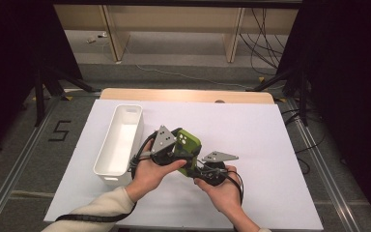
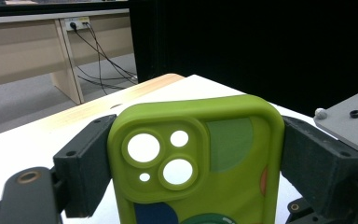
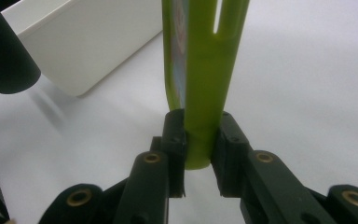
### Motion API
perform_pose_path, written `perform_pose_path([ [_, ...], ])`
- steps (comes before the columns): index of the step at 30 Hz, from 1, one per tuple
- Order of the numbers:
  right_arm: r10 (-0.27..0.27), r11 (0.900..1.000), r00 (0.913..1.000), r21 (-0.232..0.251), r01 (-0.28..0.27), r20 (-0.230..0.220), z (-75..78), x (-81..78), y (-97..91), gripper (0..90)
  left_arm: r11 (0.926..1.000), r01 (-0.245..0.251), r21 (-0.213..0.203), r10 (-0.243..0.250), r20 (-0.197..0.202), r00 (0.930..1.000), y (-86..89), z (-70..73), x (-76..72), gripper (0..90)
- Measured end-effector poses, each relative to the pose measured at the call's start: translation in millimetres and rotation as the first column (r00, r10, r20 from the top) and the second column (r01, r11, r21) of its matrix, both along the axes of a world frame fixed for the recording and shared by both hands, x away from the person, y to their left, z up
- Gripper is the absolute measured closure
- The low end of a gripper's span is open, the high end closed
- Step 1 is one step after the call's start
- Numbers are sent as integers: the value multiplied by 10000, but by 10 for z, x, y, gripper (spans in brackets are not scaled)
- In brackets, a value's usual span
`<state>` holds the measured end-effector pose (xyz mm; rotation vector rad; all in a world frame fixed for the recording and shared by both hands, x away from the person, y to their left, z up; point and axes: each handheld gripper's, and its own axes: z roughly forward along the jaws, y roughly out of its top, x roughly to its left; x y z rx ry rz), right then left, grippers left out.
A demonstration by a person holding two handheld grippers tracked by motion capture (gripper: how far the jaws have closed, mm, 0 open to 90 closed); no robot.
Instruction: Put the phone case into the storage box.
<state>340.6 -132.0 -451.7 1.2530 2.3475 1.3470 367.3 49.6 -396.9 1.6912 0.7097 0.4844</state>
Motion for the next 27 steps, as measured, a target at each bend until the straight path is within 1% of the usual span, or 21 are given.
perform_pose_path([
  [4,-73,10000,10000,56,73,51,6,2,-6,743,10000,26,84,-26,23,10000,6,-1,2,162],
  [7,-84,9999,9999,86,83,126,12,9,-16,679,10000,33,91,-34,41,10000,9,1,3,162],
  [9,-27,9999,9997,119,24,257,13,14,-22,621,10000,25,94,-25,52,10000,17,10,5,162],
  [11,71,9999,9993,96,-75,358,15,19,-27,553,10000,-4,88,3,94,10000,29,21,10,163],
  [12,132,9998,9988,124,-138,481,16,21,-31,523,10000,-8,65,8,92,10000,36,26,12,162],
  [14,354,9992,9976,137,-363,603,20,30,-46,461,10000,-48,39,48,126,9999,53,37,18,163],
  [16,468,9987,9956,168,-483,809,24,38,-69,422,9999,-114,7,114,141,9998,73,50,24,163],
  [17,587,9980,9947,201,-605,841,31,40,-84,391,9999,-116,-5,116,158,9998,80,54,28,163],
  [19,688,9972,9928,227,-714,985,39,45,-105,361,9999,-154,-15,154,187,9997,102,65,37,163],
  [23,887,9953,9896,286,-925,1136,59,43,-155,308,9997,-221,-37,222,221,9995,146,83,51,163],
  [27,1033,9928,9853,458,-1105,1362,74,37,-210,246,9995,-306,-108,309,229,9993,178,104,58,163],
])
